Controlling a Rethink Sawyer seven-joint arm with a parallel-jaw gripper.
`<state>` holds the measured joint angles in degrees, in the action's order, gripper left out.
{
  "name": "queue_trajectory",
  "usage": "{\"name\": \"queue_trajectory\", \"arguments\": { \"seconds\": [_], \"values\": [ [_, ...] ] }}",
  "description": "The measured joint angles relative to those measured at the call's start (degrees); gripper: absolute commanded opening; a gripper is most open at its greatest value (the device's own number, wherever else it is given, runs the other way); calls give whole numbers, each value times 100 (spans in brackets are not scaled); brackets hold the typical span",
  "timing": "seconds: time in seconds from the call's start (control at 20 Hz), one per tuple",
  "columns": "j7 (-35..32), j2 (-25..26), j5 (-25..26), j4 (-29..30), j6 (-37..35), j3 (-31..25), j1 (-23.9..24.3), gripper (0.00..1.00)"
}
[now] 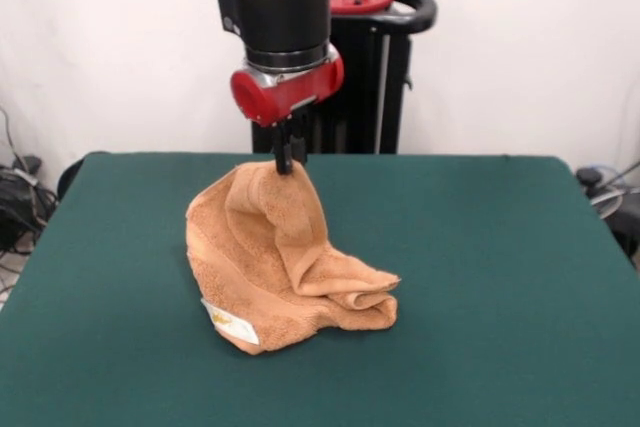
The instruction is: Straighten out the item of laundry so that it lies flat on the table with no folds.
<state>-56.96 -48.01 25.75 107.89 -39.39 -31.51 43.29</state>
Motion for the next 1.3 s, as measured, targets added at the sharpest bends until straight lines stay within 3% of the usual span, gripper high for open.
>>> {"name": "queue_trajectory", "arguments": {
  "seconds": [0.95, 1.2, 1.3],
  "values": [
    [0, -828, -1, 1088, 536, -13, 4, 0],
    [0, -967, -2, 1386, 541, -251, 229, 0],
    [13, -1031, 30, 1562, 567, -525, 548, 0]
  ]
}}
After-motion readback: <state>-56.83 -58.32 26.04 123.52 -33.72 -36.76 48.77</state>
